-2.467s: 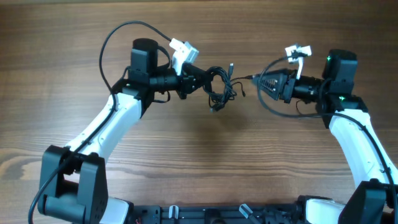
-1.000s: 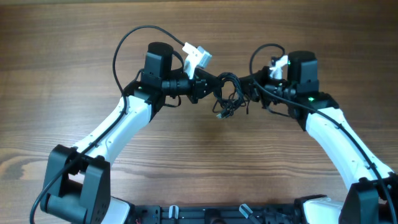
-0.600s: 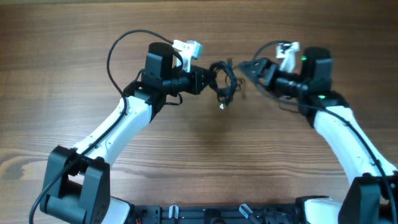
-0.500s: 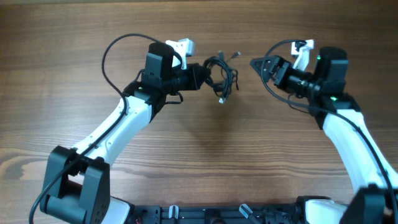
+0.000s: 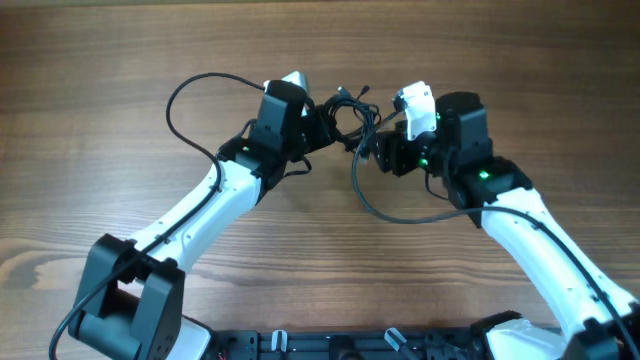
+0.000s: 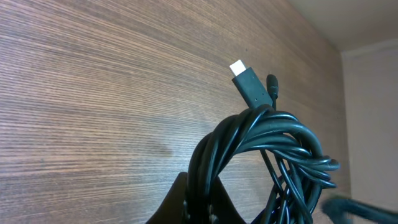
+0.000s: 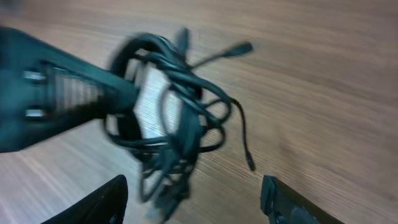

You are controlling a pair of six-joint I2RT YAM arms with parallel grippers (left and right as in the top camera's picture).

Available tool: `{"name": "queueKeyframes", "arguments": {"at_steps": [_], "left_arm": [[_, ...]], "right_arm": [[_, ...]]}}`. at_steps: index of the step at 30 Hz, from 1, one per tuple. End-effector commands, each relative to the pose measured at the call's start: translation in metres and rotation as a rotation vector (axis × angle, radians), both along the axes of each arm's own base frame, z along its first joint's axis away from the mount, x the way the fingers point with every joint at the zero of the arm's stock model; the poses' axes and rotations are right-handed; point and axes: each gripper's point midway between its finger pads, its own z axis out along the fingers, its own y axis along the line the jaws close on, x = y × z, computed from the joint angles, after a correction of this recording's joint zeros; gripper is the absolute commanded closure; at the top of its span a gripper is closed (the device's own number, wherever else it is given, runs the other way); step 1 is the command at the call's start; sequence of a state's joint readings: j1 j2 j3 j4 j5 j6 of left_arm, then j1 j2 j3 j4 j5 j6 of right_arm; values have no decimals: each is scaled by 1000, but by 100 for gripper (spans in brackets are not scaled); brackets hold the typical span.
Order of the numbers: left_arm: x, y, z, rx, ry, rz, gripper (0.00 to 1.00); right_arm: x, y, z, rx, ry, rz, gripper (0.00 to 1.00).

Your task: Untangle cables

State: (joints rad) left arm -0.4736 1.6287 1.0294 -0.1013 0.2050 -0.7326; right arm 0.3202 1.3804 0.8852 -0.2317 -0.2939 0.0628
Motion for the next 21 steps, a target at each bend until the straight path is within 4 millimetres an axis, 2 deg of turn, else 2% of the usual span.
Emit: {"name": "queueKeyframes", "arguments": {"at_steps": [1,5,9,14,16,17,19,21], "left_arm": [[1,-3,6,-11,-13,8,96],[-2,-7,6,-14,-11,-5,96],[-4,-10,6,-14,-11,-14,96],[-8,-16,7,-14,-11,-30,96],[-8,-16,7,-14,-11,-30,96],[-8,-16,6,-14,-11,-30,96],[-2,-8,6,12,-26,12,96],[15,19,4,50,-38,181,96]], "right_arm": [[6,-5,-16,-32,34,-40,31],[-3,13,-12,44,54,46,36],[-2,14,-13,48,56,50,44],[-1,14,-22,43,79,48,74],[-2,16,-24,48,88,55,93],[-3,16,-24,53,93,50,95],[-6,14,-26,74,140,14,95],[-14,5,-37,57,210,-40,96]]}}
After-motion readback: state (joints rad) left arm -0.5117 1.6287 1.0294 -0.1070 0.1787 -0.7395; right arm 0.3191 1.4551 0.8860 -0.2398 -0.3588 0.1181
